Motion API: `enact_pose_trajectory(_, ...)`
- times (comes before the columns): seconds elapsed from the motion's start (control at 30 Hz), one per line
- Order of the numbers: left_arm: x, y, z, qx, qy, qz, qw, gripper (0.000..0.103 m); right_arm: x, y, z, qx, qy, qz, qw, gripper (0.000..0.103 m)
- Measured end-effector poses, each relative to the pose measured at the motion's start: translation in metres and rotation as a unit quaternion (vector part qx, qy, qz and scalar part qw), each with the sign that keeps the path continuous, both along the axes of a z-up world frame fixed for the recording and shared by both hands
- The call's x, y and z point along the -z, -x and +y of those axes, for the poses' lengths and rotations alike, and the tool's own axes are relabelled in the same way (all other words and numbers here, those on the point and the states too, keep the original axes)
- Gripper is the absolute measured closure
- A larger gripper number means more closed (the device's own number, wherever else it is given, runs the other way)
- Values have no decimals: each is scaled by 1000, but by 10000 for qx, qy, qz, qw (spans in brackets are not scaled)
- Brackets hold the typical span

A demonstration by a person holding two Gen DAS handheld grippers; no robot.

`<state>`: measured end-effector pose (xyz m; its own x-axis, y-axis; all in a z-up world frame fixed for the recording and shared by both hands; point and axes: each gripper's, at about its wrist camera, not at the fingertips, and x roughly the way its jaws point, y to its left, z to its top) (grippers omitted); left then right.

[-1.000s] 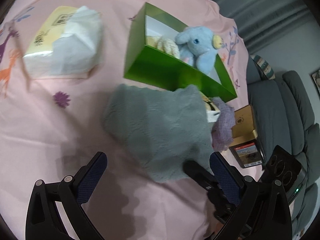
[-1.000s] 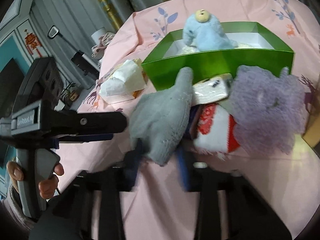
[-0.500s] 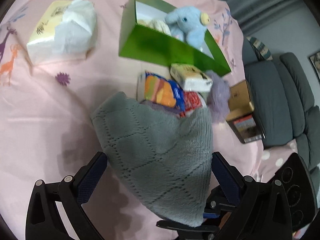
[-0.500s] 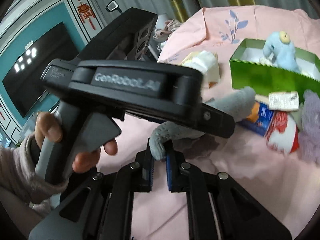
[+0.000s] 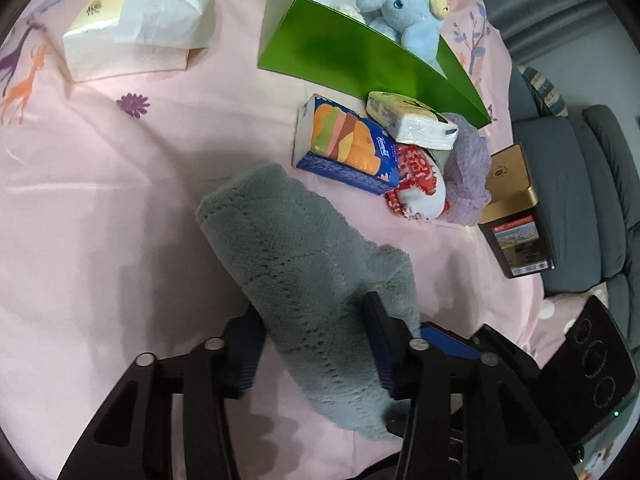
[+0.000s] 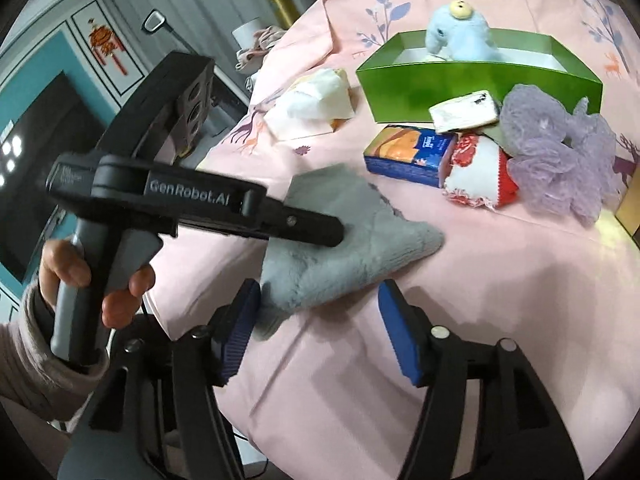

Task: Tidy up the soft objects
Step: 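Grasp the grey knit cloth with the left gripper and lift it, then carry the grey cloth into the green box and open the left gripper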

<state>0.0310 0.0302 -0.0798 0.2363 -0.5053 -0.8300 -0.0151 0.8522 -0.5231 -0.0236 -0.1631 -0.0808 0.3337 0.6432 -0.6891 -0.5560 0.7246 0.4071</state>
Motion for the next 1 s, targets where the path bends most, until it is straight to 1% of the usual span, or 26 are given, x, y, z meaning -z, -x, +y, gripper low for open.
enact_pose_trajectory(0.07, 0, 0, 2, -45, 90, 6, 9999, 67, 6, -5, 4, 5, 31, 28, 10000, 44)
enact_pose_trajectory(0.17, 0, 2, 4, -110, 157, -31, 9998, 77, 15, -8, 12, 11, 137, 60, 9999, 72)
enact_pose_trajectory(0.2, 0, 3, 4, -92, 157, -71, 9998, 78, 15, -6, 13, 11, 171, 1, 9999, 78)
enact_pose_trajectory(0.23, -1, 4, 4, -80, 166, -98, 9998, 80, 16, -6, 14, -11, 206, -47, 9998, 82)
enact_pose_trajectory(0.27, -2, 5, 3, -55, 182, -122, 9997, 83, 16, -5, 15, -30, 247, -88, 9997, 90)
enact_pose_trajectory(0.3, -3, 6, 2, -37, 177, -137, 9997, 83, 15, -4, 15, -31, 264, -120, 9996, 93)
enact_pose_trajectory(0.4, -12, 11, -5, 13, 123, -254, 9996, 83, 8, -1, 11, 39, 289, -281, 9992, 95)
enact_pose_trajectory(0.57, -47, 22, -14, 126, 24, -767, 9970, 83, -21, 3, 5, 177, 263, -769, 9965, 95)
enact_pose_trajectory(0.67, -74, 27, -20, 184, -7, -1119, 9936, 83, -41, 5, -2, 277, 168, -1036, 9941, 95)
enact_pose_trajectory(0.8, -101, 28, -28, 255, -50, -1448, 9891, 83, -64, 10, -9, 342, 108, -1386, 9897, 95)
enact_pose_trajectory(1.0, -133, 20, -43, 359, -206, -1800, 9828, 83, -92, 3, -21, 485, -81, -1723, 9838, 95)
